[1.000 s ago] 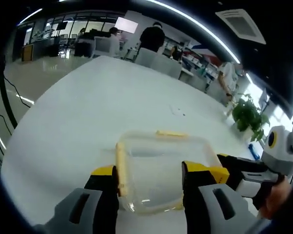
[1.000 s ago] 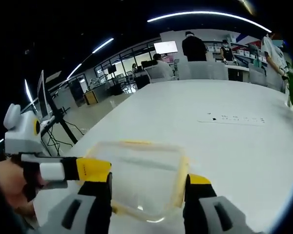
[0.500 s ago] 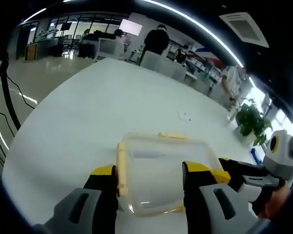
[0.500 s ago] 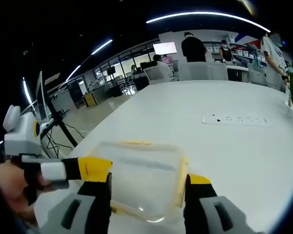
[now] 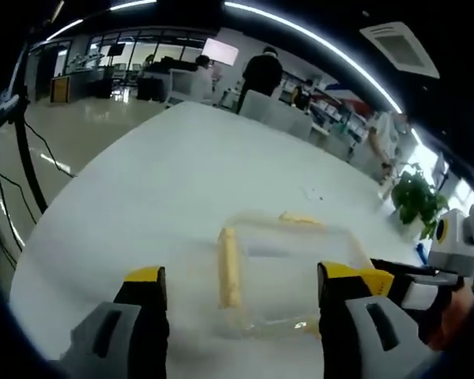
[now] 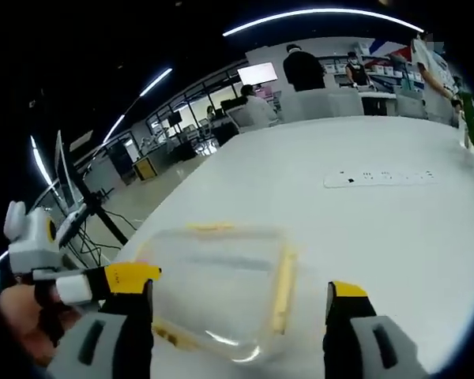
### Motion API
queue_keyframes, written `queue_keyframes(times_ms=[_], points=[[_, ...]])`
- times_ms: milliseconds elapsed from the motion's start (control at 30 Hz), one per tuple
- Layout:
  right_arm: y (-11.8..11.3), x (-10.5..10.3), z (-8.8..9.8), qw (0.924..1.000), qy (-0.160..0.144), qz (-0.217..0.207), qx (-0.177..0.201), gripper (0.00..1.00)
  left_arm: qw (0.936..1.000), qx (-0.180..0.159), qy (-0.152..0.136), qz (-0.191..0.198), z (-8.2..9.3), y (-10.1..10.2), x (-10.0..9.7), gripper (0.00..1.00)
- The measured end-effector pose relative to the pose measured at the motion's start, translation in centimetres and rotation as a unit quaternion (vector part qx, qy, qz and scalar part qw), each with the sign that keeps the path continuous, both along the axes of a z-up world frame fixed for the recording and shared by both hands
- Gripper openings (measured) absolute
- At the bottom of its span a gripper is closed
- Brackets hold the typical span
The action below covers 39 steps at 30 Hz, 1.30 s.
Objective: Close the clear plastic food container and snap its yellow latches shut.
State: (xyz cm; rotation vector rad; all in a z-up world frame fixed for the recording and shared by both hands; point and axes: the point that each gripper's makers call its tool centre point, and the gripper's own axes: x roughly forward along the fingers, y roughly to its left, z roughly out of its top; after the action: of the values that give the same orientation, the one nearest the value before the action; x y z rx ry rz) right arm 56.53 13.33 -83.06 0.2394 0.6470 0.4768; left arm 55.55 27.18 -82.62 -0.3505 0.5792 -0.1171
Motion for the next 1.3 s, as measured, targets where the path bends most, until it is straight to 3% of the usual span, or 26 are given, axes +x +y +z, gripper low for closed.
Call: queue_keyframes(times_ms=[100, 400, 800, 1100, 1300], points=[[-0.4, 0.2, 0.0, 0.9999, -0.006, -0.001, -0.008, 1.0, 0.9987, -0.033, -0.009, 0.037, 0.2, 1.0, 0.1, 0.99], [-0.5, -0.3, 0.7, 0.9999, -0.004, 0.01, -0.01, 1.0, 0.9995, -0.025, -0.003, 0.021, 0.2, 0.7, -0.5, 0.99], [-1.8, -1.7, 3.3, 0.9996, -0.016, 0.015, -0.019, 1.0, 0.9997, -0.01, -0.021, 0.004, 3.7, -0.1, -2.1, 0.99], [-4.2, -5.6, 6.2, 0.9992, -0.029, 0.014, -0.022, 1.0, 0.9992, 0.018, -0.033, -0.014, 7.2, -1.1, -5.7, 0.99], [-6.3, -9.4, 7.6, 0.9986, -0.034, 0.023, -0.034, 1.0, 0.9983, 0.035, -0.041, -0.025, 9.9, -1.4, -8.7, 0.99]])
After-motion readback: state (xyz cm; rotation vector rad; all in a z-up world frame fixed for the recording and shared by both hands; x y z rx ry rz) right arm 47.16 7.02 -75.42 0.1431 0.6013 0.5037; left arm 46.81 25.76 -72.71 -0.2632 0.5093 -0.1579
